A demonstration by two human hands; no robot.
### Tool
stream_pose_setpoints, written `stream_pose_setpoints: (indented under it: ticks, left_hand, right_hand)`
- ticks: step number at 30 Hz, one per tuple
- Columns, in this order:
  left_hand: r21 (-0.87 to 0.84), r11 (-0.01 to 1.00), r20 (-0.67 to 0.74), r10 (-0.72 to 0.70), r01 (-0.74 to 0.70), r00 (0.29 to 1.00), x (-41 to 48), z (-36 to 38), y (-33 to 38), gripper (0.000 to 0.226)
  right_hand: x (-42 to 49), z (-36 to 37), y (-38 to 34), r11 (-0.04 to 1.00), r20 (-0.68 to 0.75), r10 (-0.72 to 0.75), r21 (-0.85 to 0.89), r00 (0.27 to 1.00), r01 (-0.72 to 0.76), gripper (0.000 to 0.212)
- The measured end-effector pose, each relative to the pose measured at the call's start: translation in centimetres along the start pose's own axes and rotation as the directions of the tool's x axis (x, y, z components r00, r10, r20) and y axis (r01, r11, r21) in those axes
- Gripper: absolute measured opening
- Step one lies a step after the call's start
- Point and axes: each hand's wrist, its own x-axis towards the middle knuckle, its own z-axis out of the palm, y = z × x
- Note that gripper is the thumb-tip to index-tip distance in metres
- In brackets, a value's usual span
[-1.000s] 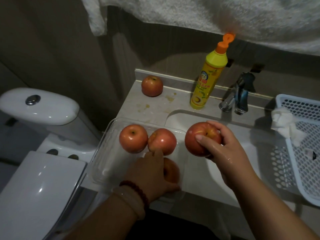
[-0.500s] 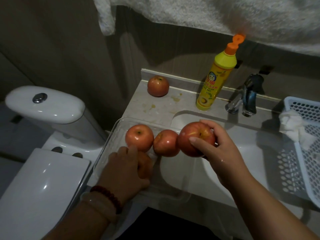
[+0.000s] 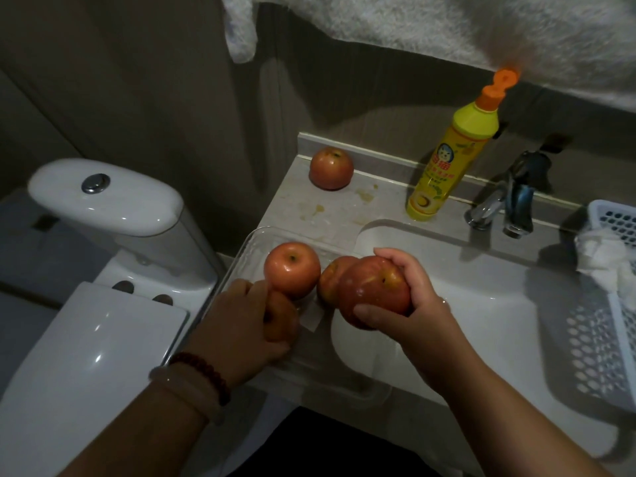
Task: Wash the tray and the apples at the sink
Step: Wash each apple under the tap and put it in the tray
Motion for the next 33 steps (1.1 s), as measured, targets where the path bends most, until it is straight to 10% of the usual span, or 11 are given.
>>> stream_pose_setpoints:
  ticks: [9, 15, 25, 33]
  left_hand:
    - [-0.183, 0.981, -0.188, -0.093, 0.058, 0.978, 2.8, -1.0, 1.1, 0.087]
    - [-0.078, 0.992, 0.032, -0.097, 0.099, 0.995, 6.9, -1.1, 1.1, 0.089]
    - [0.101, 0.988, -0.093, -0.106, 0.115, 0.99, 6.8, -1.3, 1.5, 0.081]
    - [-0.064, 0.996, -0.044, -0.062, 0.059, 0.997, 5.3, -1.0, 0.3, 0.091]
  right_hand:
    - [-0.9, -0.4, -0.2, 0.999, -0.06, -0.027, -0.049, 0.998, 0.024, 0.073]
    - [-1.1, -0.2, -0.2, 0.996, -0.087, -0.028, -0.081, 0.996, 0.021, 0.073]
    - [-1.5, -0.1, 0.2, 0.97, -0.043, -0.113, -0.221, 0.993, 0.101, 0.07]
    - [-1.8, 1.1, 2.2, 0.867, 0.038, -0.146, -0.477, 0.989, 0.146, 0.079]
